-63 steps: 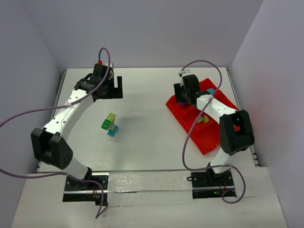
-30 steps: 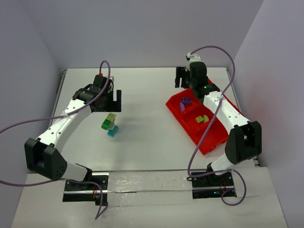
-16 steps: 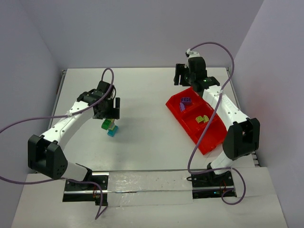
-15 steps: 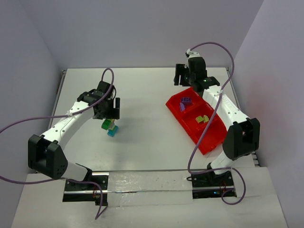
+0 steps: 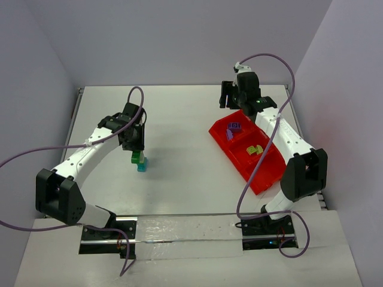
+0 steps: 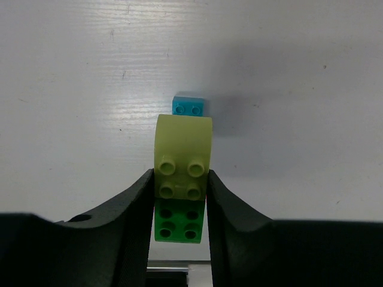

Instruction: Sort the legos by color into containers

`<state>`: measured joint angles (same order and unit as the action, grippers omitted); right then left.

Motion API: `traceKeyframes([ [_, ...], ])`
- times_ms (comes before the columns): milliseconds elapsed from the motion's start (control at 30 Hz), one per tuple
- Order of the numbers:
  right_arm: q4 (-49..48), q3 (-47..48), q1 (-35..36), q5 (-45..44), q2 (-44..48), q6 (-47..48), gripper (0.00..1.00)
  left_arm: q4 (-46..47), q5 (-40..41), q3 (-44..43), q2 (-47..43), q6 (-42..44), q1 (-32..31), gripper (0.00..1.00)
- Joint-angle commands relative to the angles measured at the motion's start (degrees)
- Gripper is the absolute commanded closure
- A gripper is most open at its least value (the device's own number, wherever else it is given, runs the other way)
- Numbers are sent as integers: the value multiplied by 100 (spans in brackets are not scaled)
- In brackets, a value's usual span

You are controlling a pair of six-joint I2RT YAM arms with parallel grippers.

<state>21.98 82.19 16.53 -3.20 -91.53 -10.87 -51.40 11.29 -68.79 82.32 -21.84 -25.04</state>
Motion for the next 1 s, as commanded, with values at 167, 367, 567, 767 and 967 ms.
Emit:
traceKeyframes([
  [167,109,258,34,491,133,116,29,37,-404,-779,93,14,-11,100],
  [367,-121,14,36,1911,329,478,29,497,-1933,-1250,64,-172,141,100],
  [567,-365,-195,17,3376,325,346,29,1571,-3719,-503,-174,-482,700,100],
  [767,-316,-54,8,4625,39,174,27,3001,-5477,147,-445,-979,1588,100],
  [967,-764,-449,-1,5500,62,-109,25,4219,-6537,717,-565,-1911,2043,100],
])
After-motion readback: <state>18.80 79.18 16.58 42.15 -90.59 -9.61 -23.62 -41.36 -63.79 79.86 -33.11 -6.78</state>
